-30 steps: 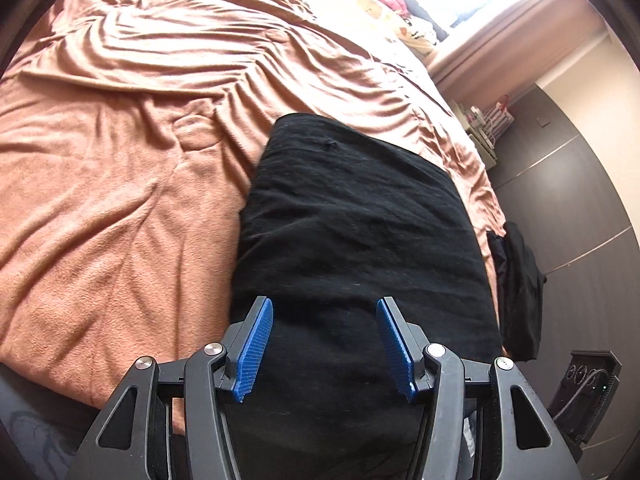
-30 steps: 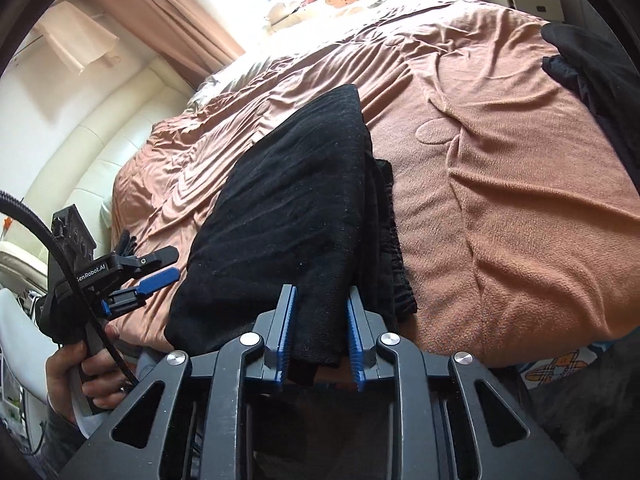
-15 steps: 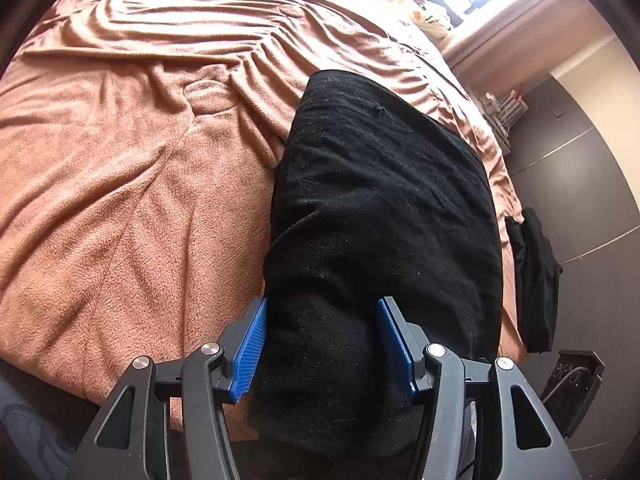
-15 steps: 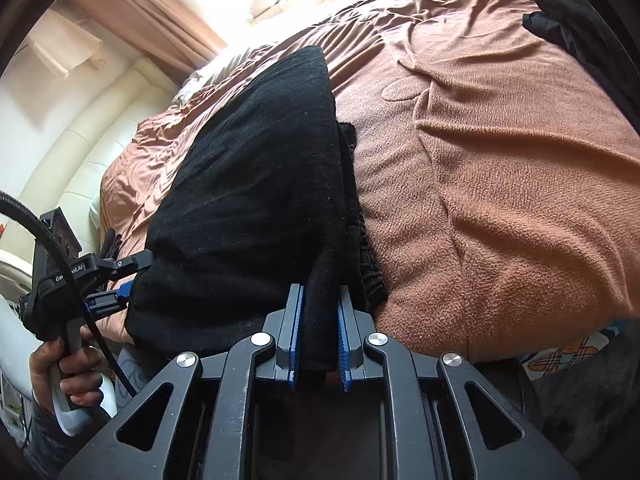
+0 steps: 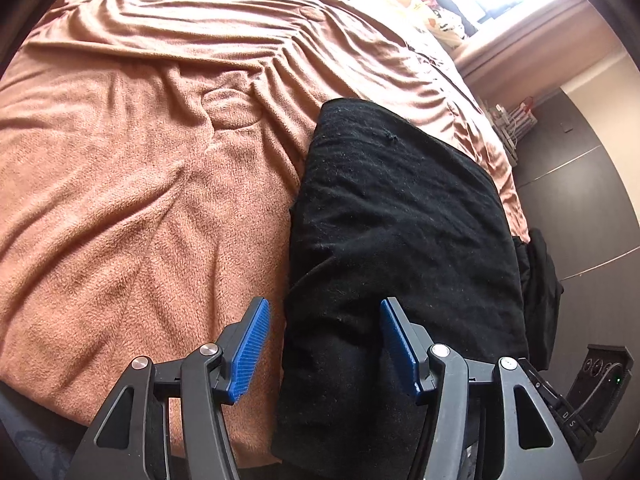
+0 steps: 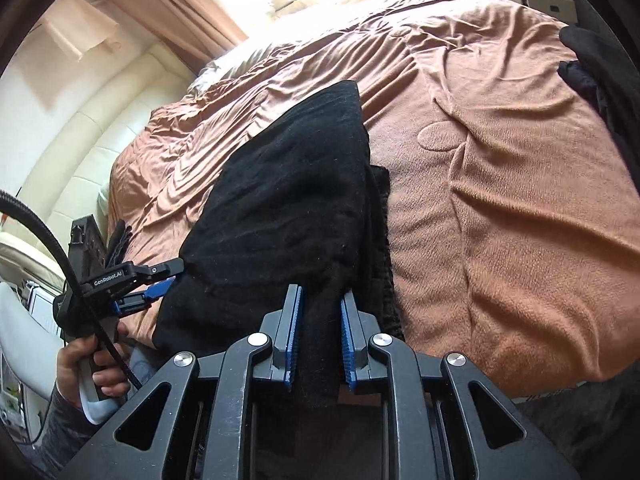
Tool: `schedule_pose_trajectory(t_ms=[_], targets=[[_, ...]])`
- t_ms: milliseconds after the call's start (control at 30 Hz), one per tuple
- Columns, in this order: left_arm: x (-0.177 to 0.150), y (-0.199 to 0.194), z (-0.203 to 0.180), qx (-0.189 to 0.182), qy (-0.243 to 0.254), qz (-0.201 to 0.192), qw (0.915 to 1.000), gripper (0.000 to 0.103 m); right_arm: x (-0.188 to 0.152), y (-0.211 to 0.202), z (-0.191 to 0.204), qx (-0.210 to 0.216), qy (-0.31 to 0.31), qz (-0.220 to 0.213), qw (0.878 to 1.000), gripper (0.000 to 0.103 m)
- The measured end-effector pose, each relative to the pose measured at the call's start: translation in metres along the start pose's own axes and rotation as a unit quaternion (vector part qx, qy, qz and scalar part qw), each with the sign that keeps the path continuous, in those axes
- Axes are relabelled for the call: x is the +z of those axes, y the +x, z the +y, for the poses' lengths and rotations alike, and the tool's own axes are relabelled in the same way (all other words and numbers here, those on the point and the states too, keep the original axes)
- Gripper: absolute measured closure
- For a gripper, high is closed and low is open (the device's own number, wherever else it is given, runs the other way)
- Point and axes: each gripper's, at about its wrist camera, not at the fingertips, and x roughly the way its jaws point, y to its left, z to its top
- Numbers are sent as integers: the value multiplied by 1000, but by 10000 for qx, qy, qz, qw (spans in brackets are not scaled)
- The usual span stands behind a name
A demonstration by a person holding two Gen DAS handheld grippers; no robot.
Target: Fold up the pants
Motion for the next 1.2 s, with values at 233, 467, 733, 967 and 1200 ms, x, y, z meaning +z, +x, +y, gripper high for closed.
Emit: schedule_pose_trajectory(t_ms=[233, 467, 733, 967, 1200], targets=[[16, 12, -7, -121, 49, 79, 9999, 43, 17, 7, -5, 199, 116, 249, 9994, 87], [31, 23, -9, -166, 26, 117, 9998, 40, 17, -14, -9, 409, 184, 271, 9986, 73], [41, 29, -10, -151, 77, 92, 9998, 36, 28, -6, -21, 172, 229, 1, 9996, 51], [61, 33, -8, -199, 116, 72, 9997, 36, 64, 33, -19, 95, 78, 39, 9999, 51], [77, 51, -11, -216, 145, 194, 9995, 36, 96, 74, -24, -84, -138, 105, 9998, 51]])
